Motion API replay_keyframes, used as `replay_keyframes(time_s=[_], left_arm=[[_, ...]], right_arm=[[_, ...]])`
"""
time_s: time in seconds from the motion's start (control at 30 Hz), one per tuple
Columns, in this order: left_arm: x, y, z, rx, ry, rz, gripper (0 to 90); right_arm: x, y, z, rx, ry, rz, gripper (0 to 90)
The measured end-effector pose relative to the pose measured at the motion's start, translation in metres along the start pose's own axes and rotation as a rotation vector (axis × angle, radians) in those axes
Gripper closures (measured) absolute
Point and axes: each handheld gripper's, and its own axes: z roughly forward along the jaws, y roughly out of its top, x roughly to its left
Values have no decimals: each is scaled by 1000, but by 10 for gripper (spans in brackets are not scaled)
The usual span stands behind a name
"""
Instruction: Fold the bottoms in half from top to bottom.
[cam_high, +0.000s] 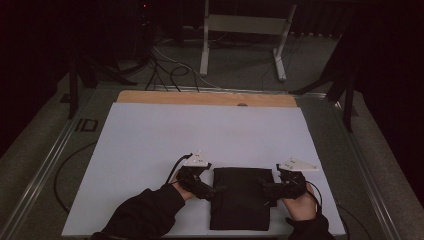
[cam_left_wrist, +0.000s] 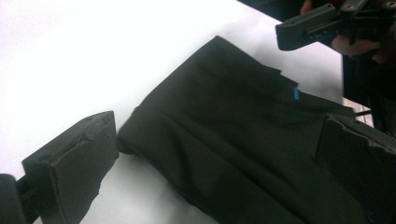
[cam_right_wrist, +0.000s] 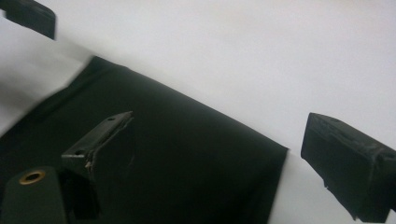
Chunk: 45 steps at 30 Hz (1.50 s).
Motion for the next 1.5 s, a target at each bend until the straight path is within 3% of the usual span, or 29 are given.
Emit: replay_keyframes(time_s=[0.27, 0.6, 0.73, 0.97, 1.13, 1.2, 1.3, 1.43, 1.47, 1.5], left_arm=[[11, -5, 16, 51, 5, -57, 0], [13, -12, 32, 121, 30, -74, 23], [15, -14, 38, 149, 11, -103, 49], [15, -16, 38, 137, 37, -124, 157], [12, -16, 39, 140, 47, -119, 191], [12, -16, 40, 140, 53, -119, 202], [10, -17, 41, 132, 57, -124, 219], [8, -17, 42, 125, 51, -124, 278], [8, -17, 43, 125, 36, -130, 345], [7, -17, 45, 123, 14, -138, 376]], right_arm=[[-6, -10, 10, 37, -26, 13, 98], [-9, -16, 18, 80, -6, 43, 96], [-9, -18, 22, 115, 1, 55, 96], [-12, -24, 31, 169, 6, 75, 95], [-13, -26, 37, 197, 4, 70, 95], [-13, -28, 39, 207, 25, 90, 91], [-12, -28, 40, 210, 16, 97, 91], [-8, -28, 41, 222, 11, 69, 92], [-2, -28, 41, 222, 3, 31, 164], [-2, -27, 40, 219, 20, 26, 203]])
